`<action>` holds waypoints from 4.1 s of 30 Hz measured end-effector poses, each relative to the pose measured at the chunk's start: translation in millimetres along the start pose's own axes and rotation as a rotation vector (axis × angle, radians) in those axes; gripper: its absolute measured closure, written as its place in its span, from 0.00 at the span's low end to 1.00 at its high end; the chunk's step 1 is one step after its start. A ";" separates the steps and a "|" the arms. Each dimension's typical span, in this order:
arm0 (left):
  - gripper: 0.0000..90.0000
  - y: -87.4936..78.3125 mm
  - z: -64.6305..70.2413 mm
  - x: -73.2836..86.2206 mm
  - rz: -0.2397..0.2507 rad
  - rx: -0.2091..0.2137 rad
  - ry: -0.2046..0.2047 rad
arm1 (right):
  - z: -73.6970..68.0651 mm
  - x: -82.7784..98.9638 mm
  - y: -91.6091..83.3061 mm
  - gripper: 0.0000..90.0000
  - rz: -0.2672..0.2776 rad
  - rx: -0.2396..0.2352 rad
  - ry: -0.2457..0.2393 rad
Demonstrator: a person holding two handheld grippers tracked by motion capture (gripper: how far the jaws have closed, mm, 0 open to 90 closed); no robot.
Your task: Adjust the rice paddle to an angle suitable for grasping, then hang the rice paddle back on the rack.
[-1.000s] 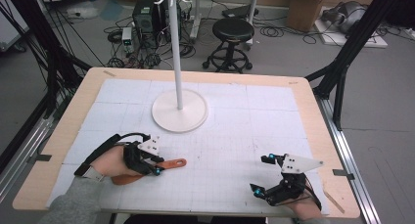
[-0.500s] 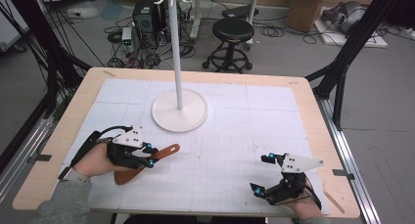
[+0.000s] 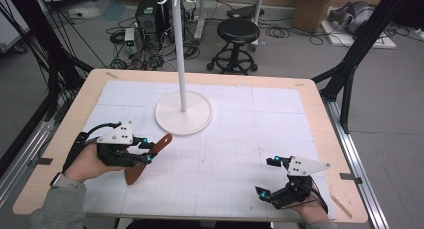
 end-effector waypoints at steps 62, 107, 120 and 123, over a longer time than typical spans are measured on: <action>0.72 -44.7 -29.8 -26.2 0.365 -0.075 -0.219 | 8.1 -19.3 13.7 0.00 0.077 -0.025 -0.024; 0.72 -91.7 -74.1 -132.2 0.474 -0.060 -0.186 | 8.3 -22.5 20.0 0.00 0.094 -0.053 -0.006; 0.72 -95.4 -75.7 -169.8 0.482 -0.066 -0.181 | 12.8 -24.7 19.6 0.00 0.118 -0.042 -0.003; 0.72 -96.4 -76.5 -177.0 0.482 -0.067 -0.178 | 13.1 -24.0 18.8 0.00 0.116 -0.044 0.008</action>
Point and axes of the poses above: each handheld gripper's, and its own axes: y roughly forward along the jaws, x roughly out of its underside, z roughly to its right, the point moved 9 cm from there along y, roughly forward along the jaws, and after that the axes turned 15 degrees about -y, right-handed, at the moved point
